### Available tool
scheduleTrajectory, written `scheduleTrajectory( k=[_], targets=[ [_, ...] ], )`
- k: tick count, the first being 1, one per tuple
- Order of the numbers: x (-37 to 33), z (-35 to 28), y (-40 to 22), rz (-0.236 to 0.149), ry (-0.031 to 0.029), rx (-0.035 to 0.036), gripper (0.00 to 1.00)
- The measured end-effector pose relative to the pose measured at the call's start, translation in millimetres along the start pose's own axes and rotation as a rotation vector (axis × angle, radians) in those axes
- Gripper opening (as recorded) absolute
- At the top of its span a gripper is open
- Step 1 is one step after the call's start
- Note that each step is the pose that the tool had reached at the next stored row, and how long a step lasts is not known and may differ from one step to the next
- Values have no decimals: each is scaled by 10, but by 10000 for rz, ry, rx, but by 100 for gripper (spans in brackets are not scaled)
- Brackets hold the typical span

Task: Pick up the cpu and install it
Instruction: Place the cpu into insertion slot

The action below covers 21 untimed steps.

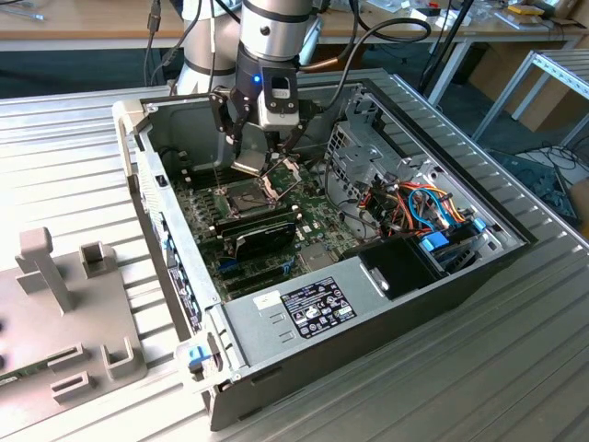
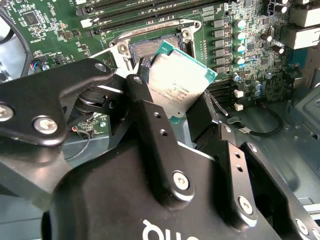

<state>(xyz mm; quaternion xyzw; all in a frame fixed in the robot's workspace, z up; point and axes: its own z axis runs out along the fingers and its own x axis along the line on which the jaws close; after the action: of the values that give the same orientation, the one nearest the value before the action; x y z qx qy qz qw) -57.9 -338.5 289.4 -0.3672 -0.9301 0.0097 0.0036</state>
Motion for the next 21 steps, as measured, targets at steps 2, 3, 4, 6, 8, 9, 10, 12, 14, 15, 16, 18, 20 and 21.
scheduleTrajectory(
  k=[2,3,4,6,8,9,10,12,14,15,16,18,20,21],
  targets=[
    [0,0,0,40,1,0,55],
    [0,0,0,100,2,0,55],
    [0,1,0,209,4,1,55],
    [0,3,0,733,15,1,55],
    [0,5,0,1242,26,1,55],
    [0,5,0,1414,29,1,55],
    [0,5,0,1533,31,1,55],
    [0,6,0,1763,37,1,55],
    [0,6,0,1767,37,1,55],
    [0,6,0,1770,37,1,55],
    [0,6,0,1770,36,1,55],
    [0,6,0,1771,36,1,55],
    [0,6,0,1771,37,1,55],
    [0,6,0,1771,36,1,55]
  ],
)
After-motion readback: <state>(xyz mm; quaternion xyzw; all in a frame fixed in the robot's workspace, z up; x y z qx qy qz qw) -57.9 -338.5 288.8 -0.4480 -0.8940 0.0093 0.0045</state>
